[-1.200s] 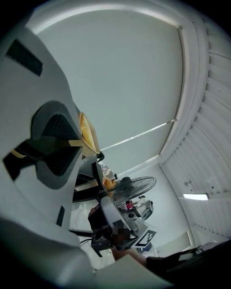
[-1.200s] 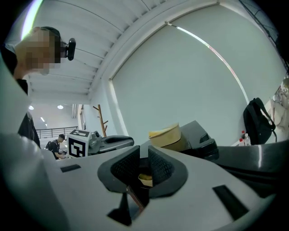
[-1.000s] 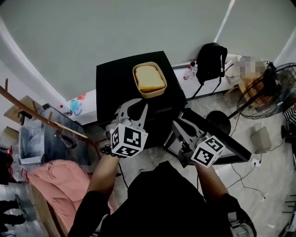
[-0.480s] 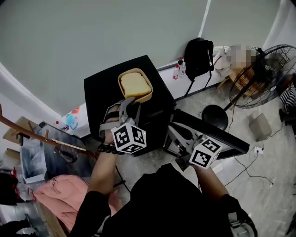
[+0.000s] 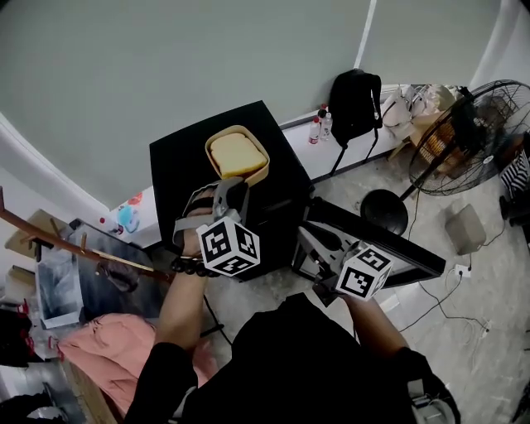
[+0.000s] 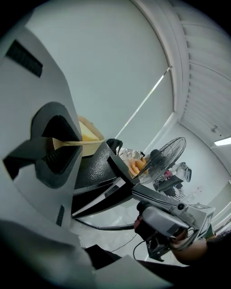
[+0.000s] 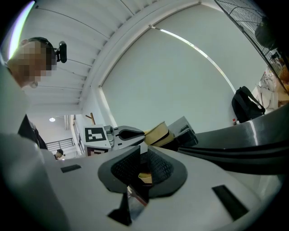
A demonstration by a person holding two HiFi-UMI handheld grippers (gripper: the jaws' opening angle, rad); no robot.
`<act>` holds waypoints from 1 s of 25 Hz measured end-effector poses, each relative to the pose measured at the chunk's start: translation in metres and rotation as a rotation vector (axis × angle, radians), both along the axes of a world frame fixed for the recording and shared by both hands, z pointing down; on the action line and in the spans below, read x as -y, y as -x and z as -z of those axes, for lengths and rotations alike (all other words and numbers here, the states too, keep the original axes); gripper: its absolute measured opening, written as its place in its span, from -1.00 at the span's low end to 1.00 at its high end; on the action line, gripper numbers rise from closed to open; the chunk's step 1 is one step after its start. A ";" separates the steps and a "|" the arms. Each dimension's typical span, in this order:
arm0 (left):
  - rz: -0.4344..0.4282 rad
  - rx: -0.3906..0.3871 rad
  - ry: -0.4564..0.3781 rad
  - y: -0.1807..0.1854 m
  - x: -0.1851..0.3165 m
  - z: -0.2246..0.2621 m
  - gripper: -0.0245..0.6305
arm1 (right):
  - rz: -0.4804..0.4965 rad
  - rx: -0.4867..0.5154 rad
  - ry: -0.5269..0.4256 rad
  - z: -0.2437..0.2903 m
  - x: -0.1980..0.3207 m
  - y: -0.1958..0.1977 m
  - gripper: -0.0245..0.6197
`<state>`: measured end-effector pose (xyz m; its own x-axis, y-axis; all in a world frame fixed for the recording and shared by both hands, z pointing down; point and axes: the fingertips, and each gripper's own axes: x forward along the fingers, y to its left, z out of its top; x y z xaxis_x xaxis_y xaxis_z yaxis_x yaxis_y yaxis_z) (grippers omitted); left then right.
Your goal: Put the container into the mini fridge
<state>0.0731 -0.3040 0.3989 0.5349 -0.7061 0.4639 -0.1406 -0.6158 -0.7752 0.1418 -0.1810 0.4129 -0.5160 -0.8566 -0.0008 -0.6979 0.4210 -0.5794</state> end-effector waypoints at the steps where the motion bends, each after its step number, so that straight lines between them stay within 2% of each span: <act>1: -0.002 -0.003 0.007 0.001 -0.002 0.000 -0.79 | 0.004 -0.002 0.007 -0.001 0.001 0.002 -0.70; 10: 0.000 0.001 0.000 0.022 -0.026 0.002 -0.80 | 0.019 -0.027 0.085 -0.021 0.008 0.021 -0.70; 13: 0.018 -0.025 0.017 0.033 -0.033 0.003 -0.80 | 0.021 -0.014 0.104 -0.023 0.013 0.028 -0.70; 18: 0.031 -0.035 0.009 0.047 -0.045 0.004 -0.80 | 0.016 0.158 0.164 -0.017 0.023 0.033 -0.70; 20: 0.039 -0.043 0.011 0.053 -0.054 0.004 -0.80 | 0.041 0.234 0.182 -0.014 0.026 0.038 -0.70; 23: 0.056 -0.059 0.020 0.060 -0.063 0.006 -0.80 | 0.086 0.321 0.177 -0.003 0.033 0.045 -0.54; 25: 0.069 -0.071 0.026 0.066 -0.066 0.008 -0.80 | 0.083 0.360 0.178 0.001 0.040 0.048 -0.52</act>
